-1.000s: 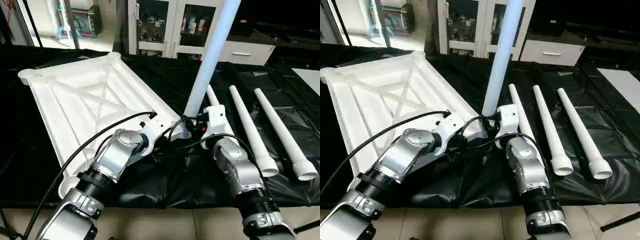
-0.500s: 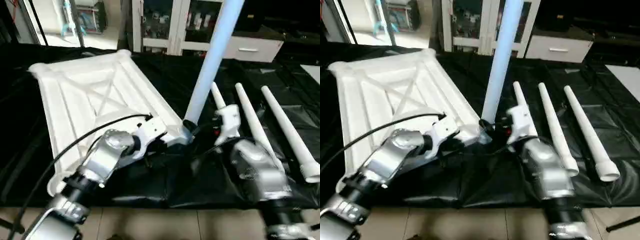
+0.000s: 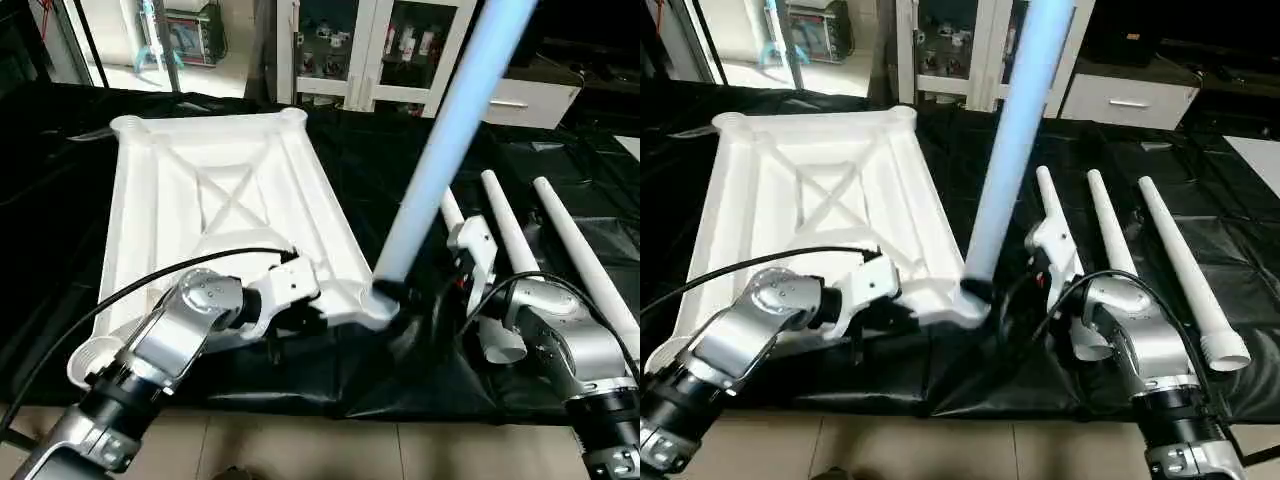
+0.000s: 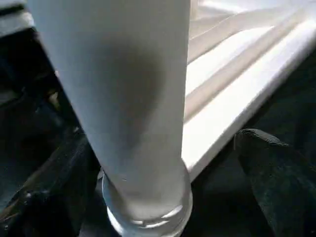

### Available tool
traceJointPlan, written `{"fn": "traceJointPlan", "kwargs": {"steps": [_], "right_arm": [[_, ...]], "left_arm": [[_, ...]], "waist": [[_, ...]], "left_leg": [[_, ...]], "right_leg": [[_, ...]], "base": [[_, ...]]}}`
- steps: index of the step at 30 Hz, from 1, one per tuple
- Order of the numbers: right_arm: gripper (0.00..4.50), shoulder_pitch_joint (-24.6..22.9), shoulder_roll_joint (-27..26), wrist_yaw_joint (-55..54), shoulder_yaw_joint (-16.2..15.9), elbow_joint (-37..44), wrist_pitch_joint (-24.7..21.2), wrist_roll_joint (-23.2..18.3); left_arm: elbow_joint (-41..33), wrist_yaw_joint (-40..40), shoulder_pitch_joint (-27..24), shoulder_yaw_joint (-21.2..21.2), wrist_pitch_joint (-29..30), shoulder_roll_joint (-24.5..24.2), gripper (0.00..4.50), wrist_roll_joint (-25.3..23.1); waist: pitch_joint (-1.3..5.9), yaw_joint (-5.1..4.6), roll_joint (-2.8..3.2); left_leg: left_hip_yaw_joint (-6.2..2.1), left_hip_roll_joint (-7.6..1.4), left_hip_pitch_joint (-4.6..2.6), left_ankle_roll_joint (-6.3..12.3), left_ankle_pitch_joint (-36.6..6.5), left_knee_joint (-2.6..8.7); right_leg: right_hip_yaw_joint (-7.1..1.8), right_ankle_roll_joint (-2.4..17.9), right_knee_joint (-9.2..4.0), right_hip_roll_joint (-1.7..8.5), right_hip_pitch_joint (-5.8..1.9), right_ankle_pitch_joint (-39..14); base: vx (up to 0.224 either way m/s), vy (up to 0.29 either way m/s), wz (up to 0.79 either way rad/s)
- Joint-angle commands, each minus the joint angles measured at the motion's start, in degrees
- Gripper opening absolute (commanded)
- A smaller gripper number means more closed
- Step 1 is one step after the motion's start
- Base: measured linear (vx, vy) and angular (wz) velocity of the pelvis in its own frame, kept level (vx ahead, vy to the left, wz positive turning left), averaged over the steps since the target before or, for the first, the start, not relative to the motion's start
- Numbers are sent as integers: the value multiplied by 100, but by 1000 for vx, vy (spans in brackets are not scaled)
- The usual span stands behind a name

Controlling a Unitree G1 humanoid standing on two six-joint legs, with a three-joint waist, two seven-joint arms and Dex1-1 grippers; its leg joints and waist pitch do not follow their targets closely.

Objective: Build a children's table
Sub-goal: Rotate leg to tighten

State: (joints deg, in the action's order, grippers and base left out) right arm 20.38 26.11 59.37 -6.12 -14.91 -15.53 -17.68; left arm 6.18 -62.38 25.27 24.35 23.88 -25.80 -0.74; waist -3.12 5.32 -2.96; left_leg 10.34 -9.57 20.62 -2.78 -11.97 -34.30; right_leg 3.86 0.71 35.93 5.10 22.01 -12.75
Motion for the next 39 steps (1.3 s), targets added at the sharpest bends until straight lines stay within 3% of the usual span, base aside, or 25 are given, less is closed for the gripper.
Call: {"fn": "traceJointPlan", "kwargs": {"steps": [1, 4, 6, 7, 9, 22, 29, 33, 35, 36, 37, 39], "right_arm": [[442, 126, 155, 200, -55, -175, 59, 90], [408, 163, 182, 318, -112, -288, 135, 131], [397, 174, 186, 372, -144, -326, 160, 149], [372, 173, 191, 389, -156, -325, 162, 151], [372, 179, 214, 499, -206, -340, 192, 164], [255, 102, 389, 947, -270, -322, 193, 103], [221, 158, 239, 612, -291, -501, 206, 278], [215, 231, 1, -66, -242, -832, 330, 537], [212, 260, -182, -536, -203, -1003, 321, 675], [210, 270, -245, -695, -183, -1044, 294, 703], [209, 307, -447, -1190, -107, -1172, 191, 770], [209, 376, -756, -1857, 34, -1339, 50, 830]], "left_arm": [[-212, -390, -30, 321, -34, 44, 0, 150], [-180, -381, -11, 319, -24, 17, 0, 122], [-188, -372, -8, 305, 10, -11, 0, 126], [-193, -374, -8, 305, 13, -16, 0, 126], [-210, -391, -8, 303, 30, -38, 0, 125], [-232, -456, -35, 339, 56, -106, 0, 133], [-207, -475, -8, 368, 95, -127, 0, 132], [-158, -405, 7, 370, 134, -96, 0, 105], [-57, -220, 55, 327, 194, -18, 0, 51], [-10, -147, 78, 311, 204, 14, 0, 24], [152, 104, 158, 249, 245, 131, 0, -55], [399, 493, 296, 153, 335, 338, 0, -153]], "waist": [[319, -10, -6], [321, 0, -9], [324, -3, -45], [325, 1, -30], [332, 3, -30], [349, 13, -18], [346, 12, -19], [315, -32, -18], [287, -85, -6], [287, -85, -6], [284, -112, -8], [290, -163, -11]], "left_leg": [[-117, -409, -60, 447, -417, 421], [-116, -410, -57, 448, -393, 417], [-116, -407, -54, 451, -413, 413], [-120, -405, -51, 457, -379, 413], [-119, -405, -57, 470, -320, 405], [-118, -401, -56, 532, -276, 382], [-118, -398, -58, 499, -298, 381], [-130, -401, -66, 287, -714, 428], [-154, -401, -68, 71, -1084, 482], [-154, -401, -68, 71, -1084, 482], [-174, -402, -88, -86, -1365, 502], [-185, -389, -100, -206, -1483, 514]], "right_leg": [[-313, 1502, -371, 420, -235, -132], [-312, 1524, -364, 424, -238, -113], [-310, 1508, -367, 426, -244, -154], [-311, 1506, -360, 429, -245, -153], [-308, 1512, -349, 421, -243, -85], [-302, 1619, -322, 416, -257, 125], [-303, 1619, -324, 414, -251, 86], [-303, 1502, -393, 424, -244, -505], [-300, 1339, -450, 421, -237, -1071], [-300, 1339, -450, 421, -237, -1071], [-305, 1182, -489, 429, -221, -1486], [-309, 1116, -502, 420, -190, -1588]], "base": [[0, 0, 0], [0, 0, 0], [0, 0, 0], [0, 0, 0], [0, 0, 0], [0, 0, 0], [0, 0, 0], [0, 0, 0], [0, 0, 0], [0, 0, 0], [0, 0, 0], [0, 0, 0]]}}
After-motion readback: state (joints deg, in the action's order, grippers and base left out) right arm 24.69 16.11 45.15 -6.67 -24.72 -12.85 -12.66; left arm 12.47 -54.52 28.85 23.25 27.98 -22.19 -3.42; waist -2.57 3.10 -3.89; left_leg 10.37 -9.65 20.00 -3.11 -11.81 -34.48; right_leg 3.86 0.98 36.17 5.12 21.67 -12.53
